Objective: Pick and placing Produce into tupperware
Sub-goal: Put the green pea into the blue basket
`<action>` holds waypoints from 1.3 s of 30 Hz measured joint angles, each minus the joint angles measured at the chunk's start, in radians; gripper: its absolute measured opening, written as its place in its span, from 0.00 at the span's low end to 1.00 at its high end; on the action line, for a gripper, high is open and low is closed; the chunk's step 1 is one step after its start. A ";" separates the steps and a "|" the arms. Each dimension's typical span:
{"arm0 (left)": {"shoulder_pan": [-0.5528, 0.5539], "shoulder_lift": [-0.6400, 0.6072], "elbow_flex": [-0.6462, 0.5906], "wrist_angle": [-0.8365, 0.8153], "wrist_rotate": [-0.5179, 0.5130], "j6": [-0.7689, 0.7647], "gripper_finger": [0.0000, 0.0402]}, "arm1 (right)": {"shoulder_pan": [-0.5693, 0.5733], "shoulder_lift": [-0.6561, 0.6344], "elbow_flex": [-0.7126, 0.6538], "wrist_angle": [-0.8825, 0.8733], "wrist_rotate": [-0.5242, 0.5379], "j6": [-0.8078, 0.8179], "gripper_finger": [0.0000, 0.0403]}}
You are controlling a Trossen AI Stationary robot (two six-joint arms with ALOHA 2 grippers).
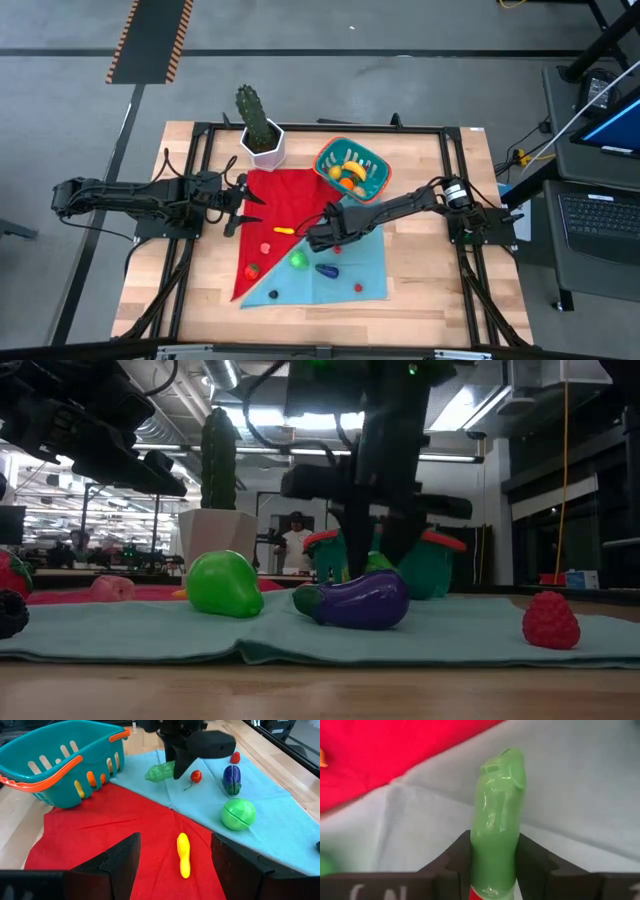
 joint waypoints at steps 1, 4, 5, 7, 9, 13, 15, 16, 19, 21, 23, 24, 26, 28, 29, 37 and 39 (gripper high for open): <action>0.000 0.000 0.000 0.000 0.000 0.000 0.57 | 0.000 0.000 0.012 -0.016 0.001 -0.008 0.29; 0.000 0.000 0.000 0.000 0.000 0.000 0.57 | 0.000 0.000 0.045 -0.066 0.005 -0.022 0.29; 0.000 0.000 0.000 0.000 0.000 0.000 0.57 | 0.000 0.000 0.052 -0.078 0.015 -0.025 0.29; 0.000 0.000 0.000 0.000 0.000 0.001 0.57 | -0.001 0.000 0.066 -0.117 0.024 -0.049 0.29; 0.000 0.000 0.000 0.000 0.000 0.009 0.57 | -0.005 0.000 0.084 -0.147 0.025 -0.068 0.29; 0.000 0.000 0.000 0.000 0.000 0.010 0.57 | -0.022 0.000 0.117 -0.196 0.028 -0.076 0.29; 0.000 0.000 0.000 0.000 0.000 0.010 0.57 | -0.029 -0.001 0.129 -0.199 0.029 -0.112 0.29; 0.000 0.000 0.000 0.000 0.000 0.010 0.57 | -0.030 -0.002 0.131 -0.198 0.033 -0.123 0.29; 0.000 0.000 0.000 0.000 0.000 0.010 0.57 | -0.038 -0.002 0.130 -0.195 0.032 -0.166 0.29; 0.000 0.000 0.000 0.000 0.000 0.010 0.57 | -0.040 -0.003 0.130 -0.177 0.032 -0.202 0.29; 0.000 0.000 0.000 0.000 0.000 0.010 0.57 | -0.041 -0.013 0.130 -0.177 0.032 -0.236 0.29; 0.000 0.000 0.000 0.000 0.000 0.010 0.57 | -0.041 -0.024 0.130 -0.177 0.032 -0.253 0.29; 0.000 0.000 0.000 0.002 0.000 0.010 0.57 | -0.041 -0.060 0.130 -0.182 0.053 -0.278 0.29; 0.000 0.000 0.000 0.006 0.000 0.009 0.57 | -0.038 -0.102 0.130 -0.190 0.101 -0.308 0.29; 0.000 0.000 0.000 0.010 0.000 0.009 0.57 | -0.035 -0.124 0.130 -0.197 0.128 -0.324 0.29; 0.000 0.000 0.000 0.030 0.000 -0.009 0.57 | -0.008 -0.264 0.074 -0.230 0.285 -0.411 0.29; 0.000 0.000 0.000 0.031 0.000 -0.021 0.57 | 0.002 -0.301 0.007 -0.230 0.299 -0.386 0.29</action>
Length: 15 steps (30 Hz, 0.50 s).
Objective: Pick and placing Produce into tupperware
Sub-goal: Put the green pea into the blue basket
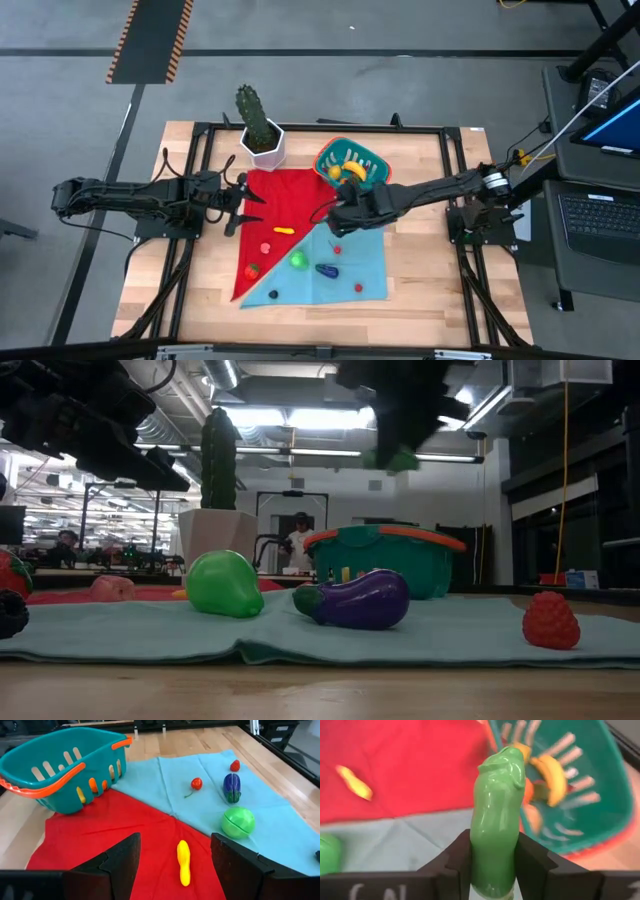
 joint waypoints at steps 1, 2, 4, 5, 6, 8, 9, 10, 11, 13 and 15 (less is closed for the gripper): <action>0.000 0.000 0.000 0.000 0.000 -0.008 0.57 | 0.004 -0.021 -0.042 0.017 0.003 0.015 0.29; 0.000 0.000 0.000 0.000 0.000 -0.012 0.57 | 0.011 -0.043 -0.086 0.037 0.004 0.031 0.29; 0.000 0.000 0.000 0.000 0.000 -0.014 0.57 | 0.026 -0.089 -0.187 0.115 0.015 0.052 0.29; 0.000 0.000 0.000 0.000 0.000 -0.015 0.57 | 0.034 -0.116 -0.239 0.172 0.021 0.053 0.29; 0.000 0.000 0.000 0.002 0.000 -0.015 0.57 | 0.041 -0.145 -0.294 0.235 0.025 0.052 0.29; 0.000 0.000 0.000 0.012 0.000 -0.015 0.57 | 0.054 -0.202 -0.402 0.363 0.031 0.027 0.29; 0.000 0.000 0.000 0.018 0.000 -0.016 0.57 | 0.058 -0.232 -0.457 0.431 0.038 0.014 0.29; 0.000 0.000 0.000 0.024 0.000 -0.016 0.57 | 0.060 -0.259 -0.512 0.494 0.046 -0.007 0.29; 0.000 0.000 0.000 0.032 0.000 -0.017 0.57 | 0.061 -0.292 -0.565 0.559 0.049 -0.032 0.29; 0.000 0.000 0.000 0.051 0.000 -0.017 0.57 | 0.061 -0.353 -0.671 0.690 0.056 -0.081 0.29; 0.000 0.000 0.000 0.069 0.000 -0.017 0.57 | 0.060 -0.409 -0.770 0.820 0.052 -0.150 0.29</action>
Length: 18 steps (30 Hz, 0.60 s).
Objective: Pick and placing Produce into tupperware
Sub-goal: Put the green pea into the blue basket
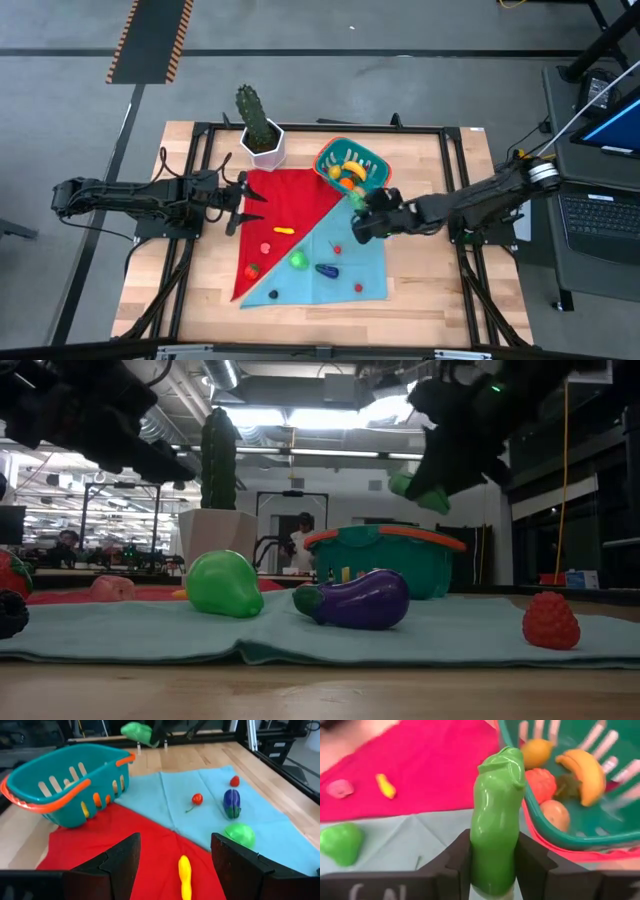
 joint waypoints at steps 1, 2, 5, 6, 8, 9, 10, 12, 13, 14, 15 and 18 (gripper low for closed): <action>0.000 0.000 0.000 0.008 0.000 0.000 0.57 | -0.001 -0.026 -0.046 0.067 -0.008 -0.041 0.29; 0.000 0.000 0.000 0.014 0.000 0.000 0.57 | -0.001 -0.051 -0.088 0.132 -0.015 -0.080 0.29; 0.000 0.000 0.000 0.034 0.000 0.000 0.57 | -0.002 -0.124 -0.202 0.310 -0.022 -0.193 0.29; 0.000 0.000 0.000 0.039 0.000 0.000 0.57 | -0.002 -0.144 -0.237 0.369 -0.021 -0.220 0.29; 0.000 0.000 0.000 0.046 0.000 -0.001 0.57 | -0.002 -0.185 -0.306 0.471 -0.024 -0.284 0.29; 0.000 0.000 0.000 0.051 0.000 -0.001 0.57 | -0.002 -0.201 -0.336 0.528 -0.024 -0.313 0.29; 0.000 0.000 0.000 0.051 0.000 -0.002 0.57 | -0.002 -0.217 -0.365 0.584 -0.027 -0.342 0.29; 0.000 0.000 0.000 0.052 0.000 -0.007 0.57 | -0.006 -0.247 -0.421 0.673 -0.041 -0.393 0.29; 0.000 0.000 0.000 0.052 0.000 -0.008 0.57 | -0.007 -0.258 -0.445 0.719 -0.048 -0.409 0.29; 0.000 0.000 0.000 0.052 0.000 -0.009 0.57 | -0.010 -0.269 -0.465 0.755 -0.059 -0.429 0.29; 0.000 0.000 0.000 0.052 0.000 -0.009 0.57 | -0.014 -0.283 -0.484 0.786 -0.069 -0.454 0.29; 0.000 0.000 0.000 0.055 0.000 -0.007 0.57 | -0.032 -0.312 -0.525 0.873 -0.107 -0.533 0.29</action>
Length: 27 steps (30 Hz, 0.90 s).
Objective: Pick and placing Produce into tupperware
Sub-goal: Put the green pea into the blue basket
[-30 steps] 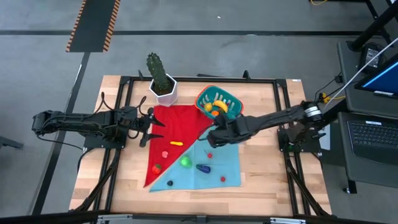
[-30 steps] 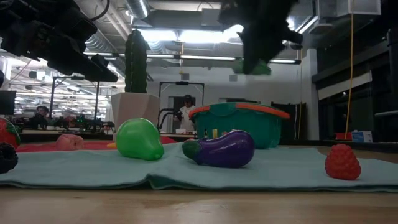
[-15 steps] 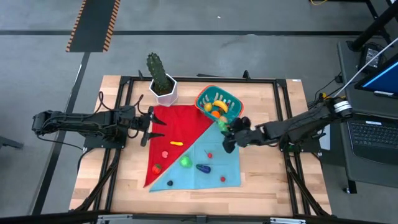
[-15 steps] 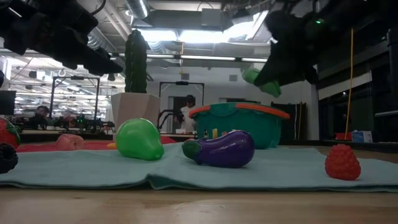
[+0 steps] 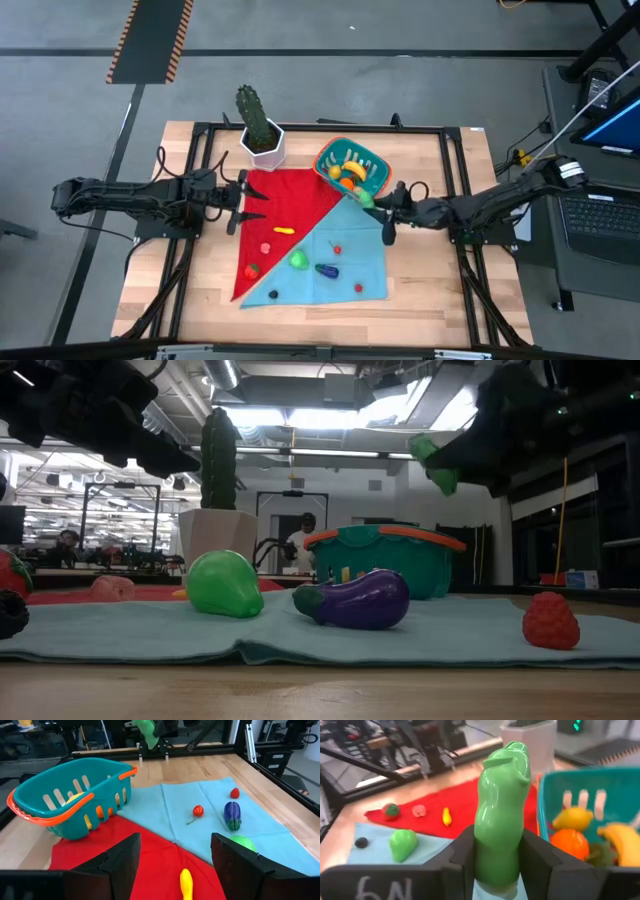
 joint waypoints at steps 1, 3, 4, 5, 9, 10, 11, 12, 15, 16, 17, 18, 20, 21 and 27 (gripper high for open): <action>0.000 0.000 0.000 0.005 0.000 0.007 0.57 | -0.010 -0.010 -0.011 0.020 -0.019 -0.024 0.29; 0.000 0.000 0.000 0.013 0.000 0.011 0.57 | -0.032 -0.024 -0.025 0.051 -0.059 -0.057 0.29; 0.000 0.000 0.000 0.016 0.000 0.011 0.57 | -0.045 -0.033 -0.030 0.058 -0.074 -0.073 0.29; 0.000 0.000 0.000 0.019 0.000 0.012 0.57 | -0.059 -0.040 -0.033 0.057 -0.080 -0.075 0.29; 0.000 0.001 0.000 0.020 0.000 0.012 0.57 | -0.120 -0.049 -0.033 0.042 -0.085 -0.057 0.29; 0.000 0.001 0.000 0.020 0.000 0.012 0.57 | -0.138 -0.049 -0.029 0.030 -0.086 -0.048 0.29; 0.000 0.001 0.000 0.020 0.000 0.012 0.57 | -0.157 -0.049 -0.023 0.015 -0.086 -0.045 0.29; 0.000 0.001 0.000 0.020 0.000 0.013 0.57 | -0.176 -0.049 -0.015 -0.004 -0.085 -0.042 0.29; 0.000 0.001 0.000 0.020 -0.001 0.017 0.57 | -0.237 -0.049 0.039 -0.120 -0.085 0.000 0.29; 0.000 0.001 0.000 0.020 -0.001 0.017 0.57 | -0.255 -0.049 0.064 -0.184 -0.086 0.014 0.29; 0.000 0.001 0.000 0.019 -0.001 0.017 0.57 | -0.272 -0.045 0.091 -0.250 -0.085 0.031 0.29; 0.000 0.001 0.000 0.019 -0.001 0.017 0.57 | -0.286 -0.039 0.120 -0.309 -0.085 0.035 0.29; 0.000 0.001 0.000 0.019 -0.005 0.020 0.57 | -0.308 -0.026 0.180 -0.419 -0.090 0.043 0.29; 0.000 0.001 0.000 0.019 -0.013 0.023 0.57 | -0.318 -0.016 0.211 -0.466 -0.102 0.045 0.29; 0.000 0.001 0.000 0.016 -0.026 0.043 0.57 | -0.368 0.079 0.417 -0.744 -0.158 0.027 0.29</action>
